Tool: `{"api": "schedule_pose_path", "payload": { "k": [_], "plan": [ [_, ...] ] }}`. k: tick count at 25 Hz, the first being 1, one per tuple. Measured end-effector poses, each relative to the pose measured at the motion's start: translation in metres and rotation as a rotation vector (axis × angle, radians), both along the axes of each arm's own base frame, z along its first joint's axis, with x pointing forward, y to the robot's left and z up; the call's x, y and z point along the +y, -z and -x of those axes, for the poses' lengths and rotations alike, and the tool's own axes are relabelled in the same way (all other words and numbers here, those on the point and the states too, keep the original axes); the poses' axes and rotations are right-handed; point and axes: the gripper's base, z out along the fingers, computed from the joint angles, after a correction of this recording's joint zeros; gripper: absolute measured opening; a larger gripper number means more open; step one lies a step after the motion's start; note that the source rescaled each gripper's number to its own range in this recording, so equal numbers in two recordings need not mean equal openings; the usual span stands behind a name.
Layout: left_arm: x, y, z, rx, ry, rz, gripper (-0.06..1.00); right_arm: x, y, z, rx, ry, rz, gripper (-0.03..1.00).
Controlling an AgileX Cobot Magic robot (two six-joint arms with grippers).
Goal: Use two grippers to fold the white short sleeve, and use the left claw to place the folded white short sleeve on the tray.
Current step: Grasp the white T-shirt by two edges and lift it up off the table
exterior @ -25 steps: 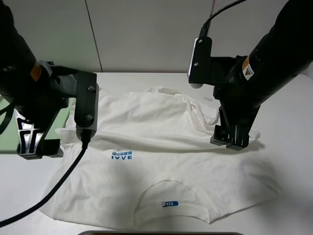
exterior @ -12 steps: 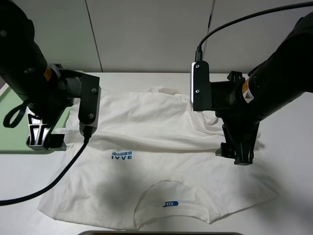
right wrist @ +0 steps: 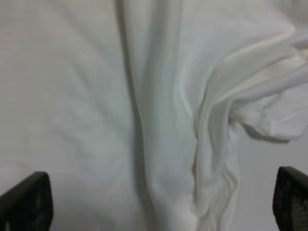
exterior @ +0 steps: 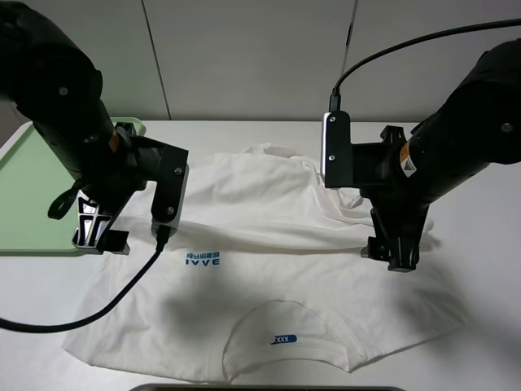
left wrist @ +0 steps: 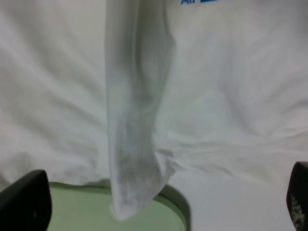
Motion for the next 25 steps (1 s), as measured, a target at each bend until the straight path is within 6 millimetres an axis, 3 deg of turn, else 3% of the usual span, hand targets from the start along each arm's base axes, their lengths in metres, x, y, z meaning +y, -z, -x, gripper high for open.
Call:
{"api": "schedule_pose_path", "payload": {
  "k": [12,25],
  "plan": [
    [-0.011,0.029,-0.015,-0.012,0.043,0.027,0.97,0.003,0.041,-0.021,0.053,0.029,0.006,1.00],
    [0.013,0.039,-0.038,-0.025,-0.024,0.038,0.97,0.009,0.080,-0.026,0.129,0.026,0.041,1.00]
  ]
}}
